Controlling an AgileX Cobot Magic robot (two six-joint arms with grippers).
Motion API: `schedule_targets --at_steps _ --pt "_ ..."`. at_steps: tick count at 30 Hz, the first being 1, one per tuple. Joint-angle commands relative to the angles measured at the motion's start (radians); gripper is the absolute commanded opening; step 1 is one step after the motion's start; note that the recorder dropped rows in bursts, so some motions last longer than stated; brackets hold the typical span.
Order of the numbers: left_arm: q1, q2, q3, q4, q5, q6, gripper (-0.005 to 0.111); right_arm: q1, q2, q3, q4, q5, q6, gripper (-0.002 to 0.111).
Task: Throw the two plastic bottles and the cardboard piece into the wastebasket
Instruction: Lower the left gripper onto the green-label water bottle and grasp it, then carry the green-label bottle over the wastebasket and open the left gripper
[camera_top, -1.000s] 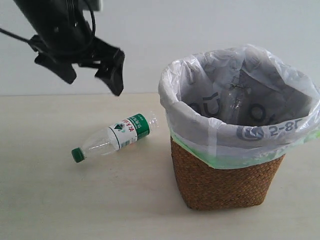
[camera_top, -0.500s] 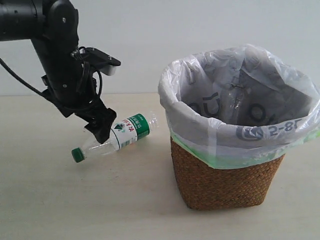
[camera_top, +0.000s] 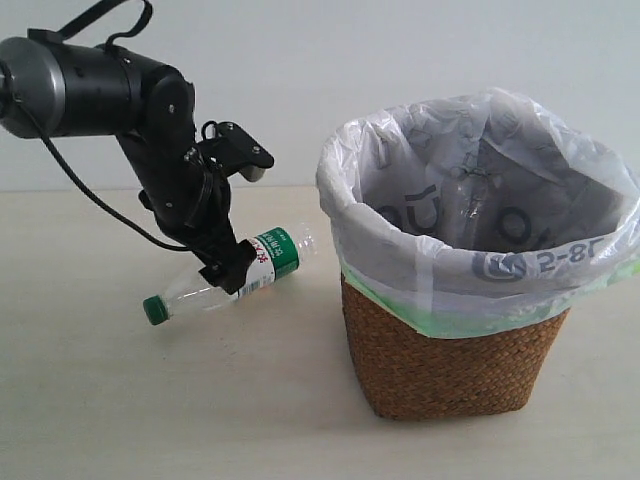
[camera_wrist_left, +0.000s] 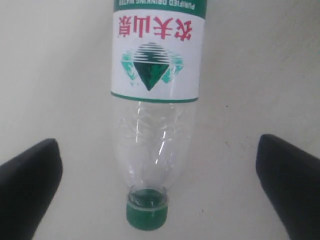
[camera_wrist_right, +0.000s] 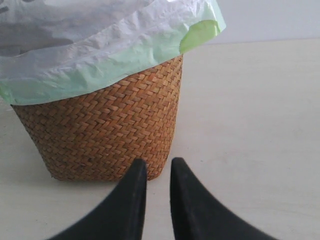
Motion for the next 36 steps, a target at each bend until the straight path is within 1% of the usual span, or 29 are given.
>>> schedule_targets --at_steps 1,13,20,22,23,25,26,27,28,29,30,31,33,36 --pt "0.001 0.039 -0.011 0.005 -0.038 0.040 0.099 0.001 -0.005 -0.001 -0.002 -0.006 0.001 0.013" --pt "0.001 0.140 -0.090 -0.001 -0.068 0.045 0.099 0.001 -0.005 -0.001 -0.002 -0.006 0.001 0.013" --pt "0.001 0.183 -0.091 0.009 -0.085 0.047 0.099 0.001 -0.005 -0.001 -0.002 -0.006 0.001 0.013" --pt "0.001 0.183 -0.091 0.010 -0.095 0.047 0.096 0.001 -0.005 -0.001 -0.002 -0.006 0.001 0.013" --pt "0.001 0.183 -0.091 0.010 -0.101 0.042 0.093 0.001 -0.005 -0.001 -0.002 -0.006 0.001 0.013" --pt "0.001 0.183 -0.091 0.015 -0.103 0.038 0.083 0.001 -0.005 -0.001 -0.002 -0.006 0.001 0.013" --pt "0.001 0.183 -0.091 0.018 -0.109 0.022 0.068 0.001 -0.005 -0.001 -0.002 -0.006 0.001 0.013" --pt "0.001 0.183 -0.091 0.023 -0.109 0.021 0.057 0.001 -0.005 -0.001 -0.002 -0.006 0.001 0.013" --pt "0.001 0.183 -0.091 0.026 -0.109 0.021 0.043 0.001 -0.005 -0.001 -0.002 -0.006 0.001 0.013" --pt "0.001 0.183 -0.091 0.026 -0.109 0.021 0.034 0.001 -0.005 -0.001 -0.002 -0.006 0.001 0.013" --pt "0.001 0.183 -0.091 0.026 -0.109 0.010 0.016 0.001 -0.005 -0.001 -0.002 -0.006 0.001 0.013" --pt "0.001 0.183 -0.091 0.026 -0.109 -0.012 0.005 0.001 -0.005 -0.001 -0.002 -0.006 0.001 0.013" --pt "0.001 0.183 -0.091 0.026 -0.094 -0.045 0.004 0.001 -0.005 -0.001 -0.002 -0.006 0.001 0.013" --pt "0.004 0.182 -0.091 0.026 -0.010 -0.082 0.004 0.001 -0.005 -0.001 -0.002 -0.006 0.001 0.013"
